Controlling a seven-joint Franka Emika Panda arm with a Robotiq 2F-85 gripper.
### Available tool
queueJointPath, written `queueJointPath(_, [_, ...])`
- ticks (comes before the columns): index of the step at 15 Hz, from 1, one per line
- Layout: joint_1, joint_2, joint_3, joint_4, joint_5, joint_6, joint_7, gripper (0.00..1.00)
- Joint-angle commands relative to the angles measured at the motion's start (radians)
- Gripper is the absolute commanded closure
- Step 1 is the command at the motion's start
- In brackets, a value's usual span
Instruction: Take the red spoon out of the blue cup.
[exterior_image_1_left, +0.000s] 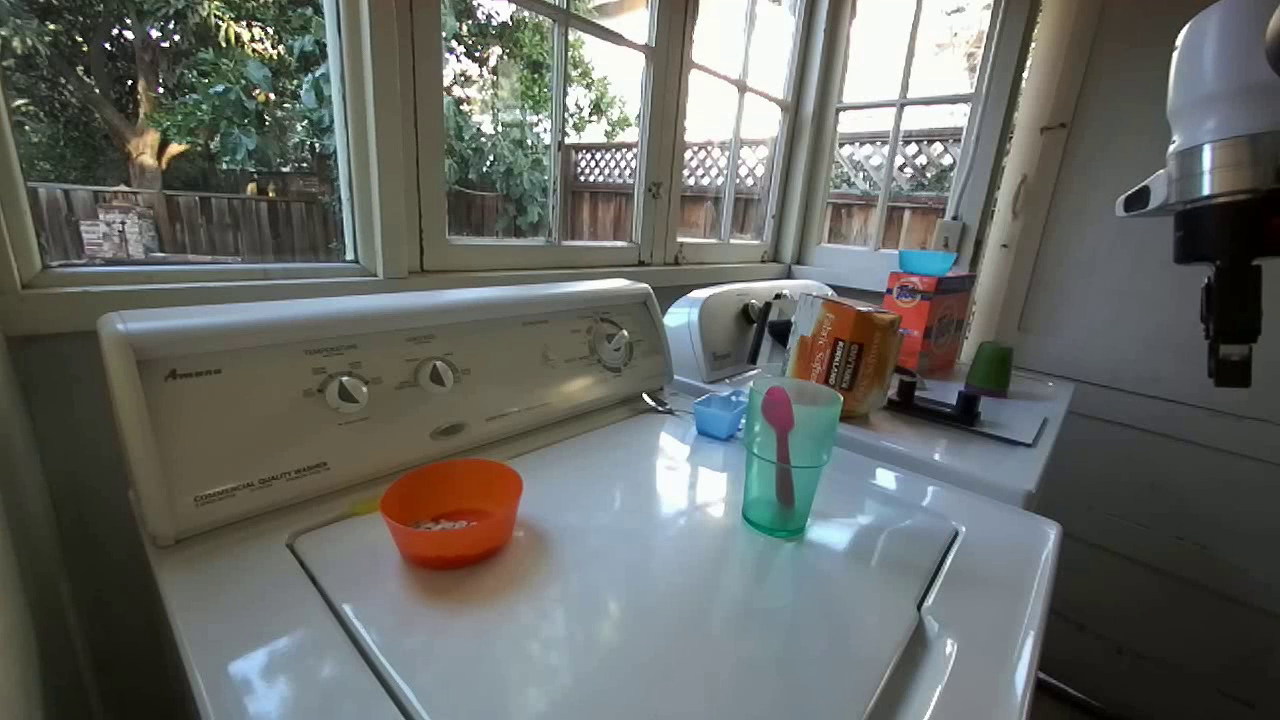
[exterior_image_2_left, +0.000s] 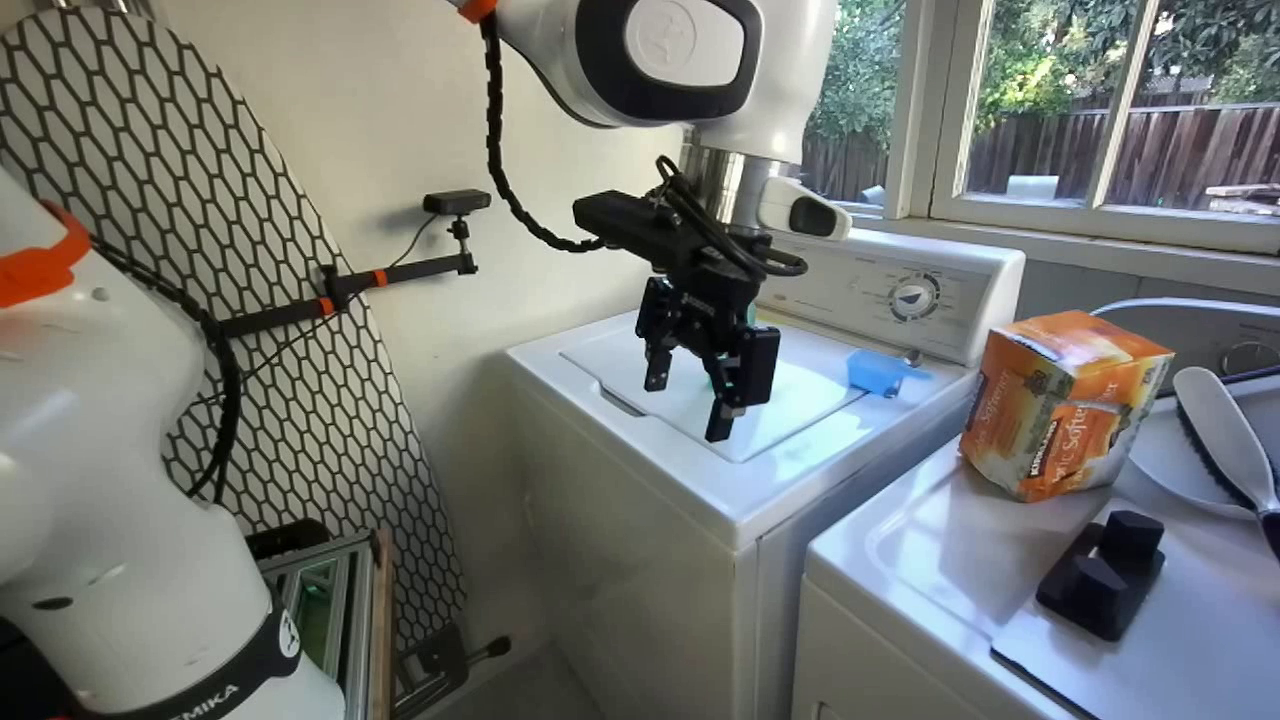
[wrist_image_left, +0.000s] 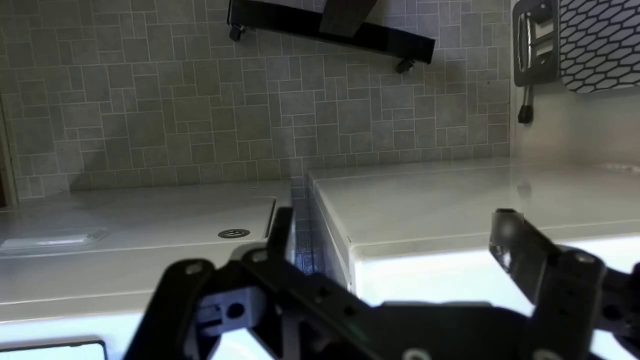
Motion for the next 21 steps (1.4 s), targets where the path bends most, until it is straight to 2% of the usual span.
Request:
queueJointPath(1, [0.039,0.003,0.054,0.028,0.008,0.012,0.017,0.0])
queueJointPath(6, [0.134,0.018,0.169,0.114,0.027,0.027,0.057,0.0])
queueJointPath(12, [0.191,0.181,0.291,0.322,-0.014,0.115,0.307,0.0])
queueJointPath(17, [0.222,0.364,0.324,0.478,-0.144,0.232,0.542,0.0])
queueJointPath(18, [0.216,0.275,0.312,0.402,-0.092,0.202,0.461,0.0])
queueJointPath(21, [0.223,0.307,0.308,0.423,-0.097,0.21,0.469,0.0])
